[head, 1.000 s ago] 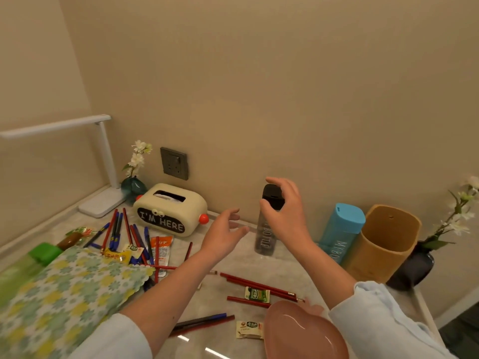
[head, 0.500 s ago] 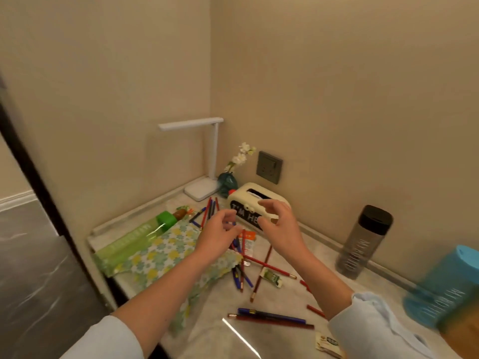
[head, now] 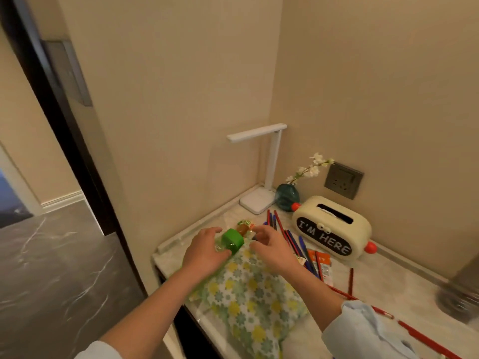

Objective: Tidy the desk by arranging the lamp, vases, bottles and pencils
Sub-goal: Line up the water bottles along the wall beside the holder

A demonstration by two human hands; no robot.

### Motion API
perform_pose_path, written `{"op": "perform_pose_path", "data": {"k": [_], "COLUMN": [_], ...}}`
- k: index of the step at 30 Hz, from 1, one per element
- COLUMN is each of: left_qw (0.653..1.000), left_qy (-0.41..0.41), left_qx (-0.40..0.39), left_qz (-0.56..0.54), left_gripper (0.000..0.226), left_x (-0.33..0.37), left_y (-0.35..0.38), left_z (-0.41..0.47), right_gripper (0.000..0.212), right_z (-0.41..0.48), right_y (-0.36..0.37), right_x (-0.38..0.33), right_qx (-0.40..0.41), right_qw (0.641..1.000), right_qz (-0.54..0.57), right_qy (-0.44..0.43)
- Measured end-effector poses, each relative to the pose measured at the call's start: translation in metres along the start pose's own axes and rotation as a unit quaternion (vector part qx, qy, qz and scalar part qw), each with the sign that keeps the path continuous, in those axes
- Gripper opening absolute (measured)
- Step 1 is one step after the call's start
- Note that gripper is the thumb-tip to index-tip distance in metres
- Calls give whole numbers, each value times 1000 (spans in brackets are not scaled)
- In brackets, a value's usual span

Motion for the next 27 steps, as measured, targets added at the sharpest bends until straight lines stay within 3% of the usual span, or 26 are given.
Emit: {"op": "perform_pose_path", "data": {"k": [5, 13, 18, 21, 25, 27], "left_qw": [994, 989, 988, 984, 972, 961], "left_qy": [-37, -24, 9, 53, 109, 138], "left_qx": [-101, -137, -132, -127, -148, -164], "left_qz": [5, -43, -86, -110, -148, -173], "left_gripper": [83, 85, 84, 82, 86, 75], "left_x": [-39, -42, -11, 21, 75, 103], "left_y": [5, -3, -9, -6, 11, 23], "left_z": [12, 27, 35, 42, 40, 35], "right_gripper": [30, 40, 42, 31, 32, 31], "right_z": [21, 34, 34, 30, 14, 2], "right_y": [37, 52, 35, 4, -48, -73], "right_x": [-5, -9, -20, -29, -29, -25], "right_qx": [0, 42, 97, 135, 196, 231], "right_qw": [999, 996, 992, 987, 973, 966], "right_qz": [-31, -42, 15, 51, 84, 86], "right_qy": [38, 71, 81, 75, 83, 81]}}
Point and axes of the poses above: each hand's wrist, its own z-axis towards the middle knuckle, its own y-axis out of the palm, x = y × z, the point moved 3 cm from there along z, towards the middle knuckle, and after that the axes turned 4 degrees about -z, right-handed, at the moved point
